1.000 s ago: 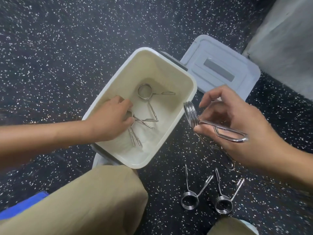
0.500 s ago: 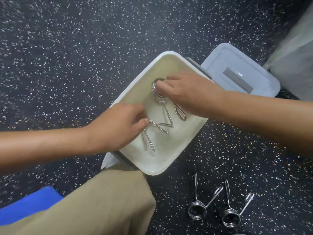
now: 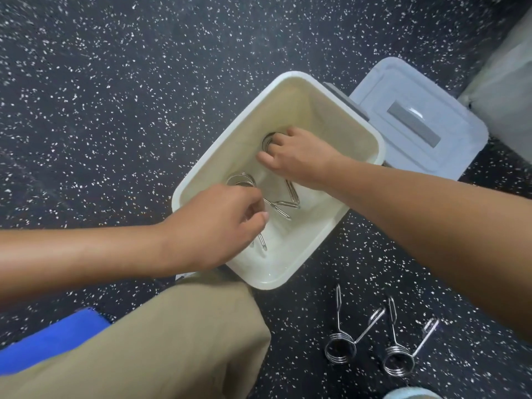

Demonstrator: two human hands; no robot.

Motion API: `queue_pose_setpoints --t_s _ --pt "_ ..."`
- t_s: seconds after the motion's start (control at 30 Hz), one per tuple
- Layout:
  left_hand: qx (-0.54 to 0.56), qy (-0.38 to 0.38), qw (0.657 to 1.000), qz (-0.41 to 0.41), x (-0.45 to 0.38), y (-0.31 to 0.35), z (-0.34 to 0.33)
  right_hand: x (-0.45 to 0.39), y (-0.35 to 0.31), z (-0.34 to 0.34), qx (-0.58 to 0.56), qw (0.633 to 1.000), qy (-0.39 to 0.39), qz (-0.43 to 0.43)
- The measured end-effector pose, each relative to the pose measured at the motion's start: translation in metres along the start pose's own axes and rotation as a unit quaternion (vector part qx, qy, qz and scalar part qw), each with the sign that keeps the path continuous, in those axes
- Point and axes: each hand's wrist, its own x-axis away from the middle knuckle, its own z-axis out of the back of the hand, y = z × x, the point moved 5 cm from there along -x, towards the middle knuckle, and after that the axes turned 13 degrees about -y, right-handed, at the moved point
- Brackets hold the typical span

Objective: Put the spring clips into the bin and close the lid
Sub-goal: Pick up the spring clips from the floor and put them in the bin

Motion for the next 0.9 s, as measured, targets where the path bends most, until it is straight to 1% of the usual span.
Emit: queue_pose_setpoints --t_s 0.13,0.2,0.3,0.4,0.47,0.57,0.77,0.9 --pt "0.003 -0.006 1.0 0.0 0.0 0.001 -0.001 0.004 0.001 0.006 -0.016 0.999 -0.028 -0.031" --pt "0.009 -0.005 1.0 0.001 0.001 0.002 -0.002 0.009 0.005 0.013 -0.061 0.996 -0.024 -0.065" --pt "0.0 -0.005 1.0 -0.001 0.0 0.007 -0.003 0.028 0.016 0.027 -0.163 0.981 -0.008 -0.101" --pt "0.005 -0.007 1.0 -0.013 -0.002 0.014 -0.002 0.062 0.027 0.048 -0.221 0.964 0.036 -0.145" --pt "0.013 -0.011 1.0 -0.026 -0.004 0.022 -0.004 0.089 0.026 0.06 -0.245 0.958 0.047 -0.141" --pt "0.018 -0.018 0.998 -0.051 -0.007 0.038 -0.009 0.131 0.016 0.071 -0.273 0.954 0.029 -0.125" --pt "-0.005 -0.034 0.994 -0.102 -0.013 0.075 -0.021 0.194 -0.01 0.085 -0.329 0.933 -0.016 -0.143" --pt "-0.008 -0.044 0.99 -0.135 -0.016 0.096 -0.036 0.225 -0.024 0.094 -0.386 0.907 -0.04 -0.163"
